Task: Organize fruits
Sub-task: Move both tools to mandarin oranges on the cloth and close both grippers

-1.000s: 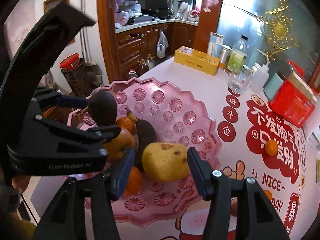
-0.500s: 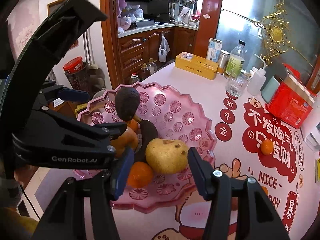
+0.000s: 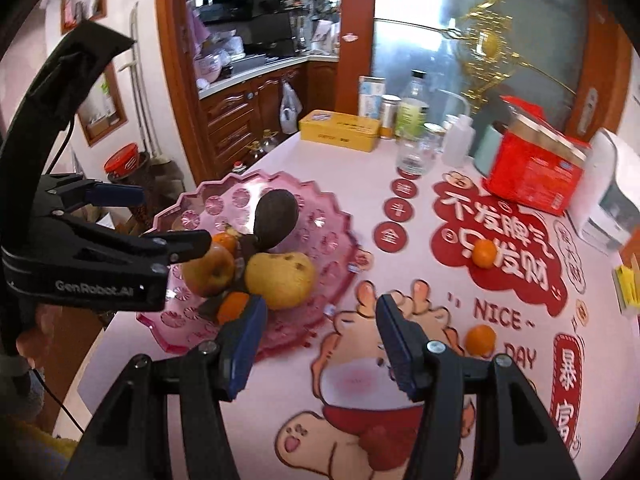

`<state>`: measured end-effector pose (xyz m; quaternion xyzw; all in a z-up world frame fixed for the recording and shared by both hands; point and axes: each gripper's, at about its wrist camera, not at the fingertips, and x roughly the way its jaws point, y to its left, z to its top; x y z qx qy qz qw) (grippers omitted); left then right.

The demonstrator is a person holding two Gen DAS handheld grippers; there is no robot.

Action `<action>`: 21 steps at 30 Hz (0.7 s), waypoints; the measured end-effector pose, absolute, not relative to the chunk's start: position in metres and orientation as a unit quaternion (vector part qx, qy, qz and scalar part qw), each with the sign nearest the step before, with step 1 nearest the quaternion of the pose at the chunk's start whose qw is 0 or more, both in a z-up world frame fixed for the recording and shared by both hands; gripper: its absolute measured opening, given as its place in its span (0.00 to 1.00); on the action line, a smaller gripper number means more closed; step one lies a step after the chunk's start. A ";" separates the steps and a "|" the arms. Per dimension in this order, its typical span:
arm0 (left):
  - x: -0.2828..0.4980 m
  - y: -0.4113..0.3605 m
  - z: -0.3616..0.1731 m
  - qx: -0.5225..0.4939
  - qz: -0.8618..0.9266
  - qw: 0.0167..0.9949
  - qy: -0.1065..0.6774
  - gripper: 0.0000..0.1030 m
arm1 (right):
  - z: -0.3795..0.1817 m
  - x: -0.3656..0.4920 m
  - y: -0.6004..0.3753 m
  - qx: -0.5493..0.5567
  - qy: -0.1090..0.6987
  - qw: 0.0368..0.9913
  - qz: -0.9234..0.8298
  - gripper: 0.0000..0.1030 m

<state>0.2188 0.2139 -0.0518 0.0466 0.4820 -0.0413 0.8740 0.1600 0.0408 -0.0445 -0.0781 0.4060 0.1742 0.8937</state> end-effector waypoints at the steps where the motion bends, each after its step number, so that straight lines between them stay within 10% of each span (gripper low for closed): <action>1: 0.217 0.207 -0.049 0.048 -0.048 0.875 0.479 0.90 | -0.043 0.158 0.033 -0.074 0.406 0.895 0.168 0.56; 21: 0.199 0.019 -0.064 0.138 -0.227 0.846 0.463 0.90 | -0.063 0.089 -0.154 0.002 0.449 0.892 -0.039 0.56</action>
